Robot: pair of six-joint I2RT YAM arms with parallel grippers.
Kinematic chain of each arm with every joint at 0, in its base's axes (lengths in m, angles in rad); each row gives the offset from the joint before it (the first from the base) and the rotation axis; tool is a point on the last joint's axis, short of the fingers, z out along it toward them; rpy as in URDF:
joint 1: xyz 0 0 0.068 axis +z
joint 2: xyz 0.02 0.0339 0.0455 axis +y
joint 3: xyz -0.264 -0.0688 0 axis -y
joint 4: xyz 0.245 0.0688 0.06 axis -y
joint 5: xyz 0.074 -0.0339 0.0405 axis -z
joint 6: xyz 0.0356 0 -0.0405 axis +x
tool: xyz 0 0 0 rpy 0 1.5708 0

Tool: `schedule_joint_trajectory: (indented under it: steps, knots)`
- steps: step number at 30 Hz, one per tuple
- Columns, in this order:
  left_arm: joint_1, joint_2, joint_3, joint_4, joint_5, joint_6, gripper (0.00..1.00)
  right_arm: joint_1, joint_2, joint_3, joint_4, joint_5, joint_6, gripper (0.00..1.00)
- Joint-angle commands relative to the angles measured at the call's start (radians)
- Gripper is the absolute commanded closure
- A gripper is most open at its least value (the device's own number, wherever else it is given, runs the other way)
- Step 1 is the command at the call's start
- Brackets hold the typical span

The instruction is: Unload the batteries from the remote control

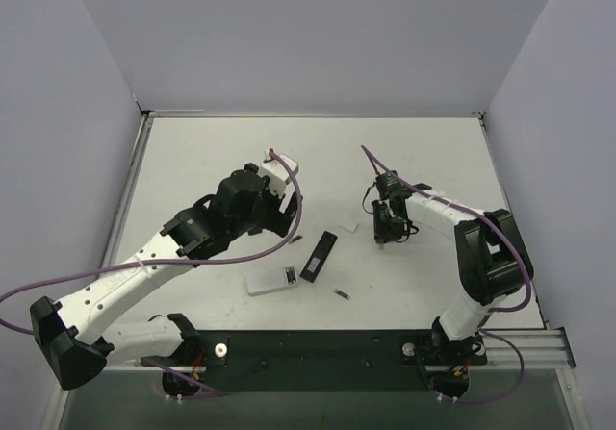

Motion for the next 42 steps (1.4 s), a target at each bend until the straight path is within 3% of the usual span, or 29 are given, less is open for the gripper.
schedule_joint_trajectory:
  steps: [1, 3, 4, 5, 10, 13, 18, 21, 27, 31, 37, 42]
  knots:
    - [0.023, -0.078, -0.094, 0.15, 0.061, -0.212, 0.13, 0.023, -0.014, -0.008, 0.0, 0.063, 0.016, 0.87]
    - [0.045, -0.114, -0.126, 0.173, 0.022, -0.268, 0.22, 0.055, -0.031, -0.006, 0.002, 0.073, 0.005, 0.98]
    - [0.062, -0.122, -0.126, 0.166, 0.018, -0.326, 0.29, 0.071, -0.042, -0.008, 0.002, 0.105, -0.001, 1.0]
    - [0.092, -0.127, -0.128, 0.144, 0.019, -0.35, 0.29, 0.083, -0.054, -0.014, 0.007, 0.111, -0.005, 1.0]
    - [0.16, -0.133, -0.117, 0.115, 0.145, -0.408, 0.25, 0.149, -0.18, -0.026, 0.025, 0.019, -0.011, 1.0]
    - [0.198, -0.109, -0.097, 0.096, 0.229, -0.437, 0.15, 0.198, -0.266, -0.025, 0.046, -0.076, -0.018, 1.0]
    - [0.264, -0.043, -0.082, 0.095, 0.404, -0.502, 0.19, 0.249, -0.389, -0.065, 0.167, -0.344, 0.033, 1.0]
    - [0.281, -0.039, -0.131, 0.197, 0.507, -0.528, 0.22, 0.278, -0.421, -0.089, 0.25, -0.467, 0.071, 1.0]
    - [0.31, -0.036, -0.224, 0.383, 0.66, -0.612, 0.26, 0.31, -0.461, -0.144, 0.422, -0.567, 0.186, 1.0]
    - [0.33, -0.013, -0.271, 0.545, 0.762, -0.691, 0.39, 0.327, -0.456, -0.177, 0.562, -0.65, 0.283, 1.0]
    - [0.33, 0.005, -0.303, 0.607, 0.82, -0.709, 0.44, 0.387, -0.458, -0.175, 0.626, -0.633, 0.317, 1.0]
    - [0.339, -0.007, -0.324, 0.627, 0.822, -0.737, 0.47, 0.391, -0.459, -0.22, 0.777, -0.645, 0.396, 1.0]
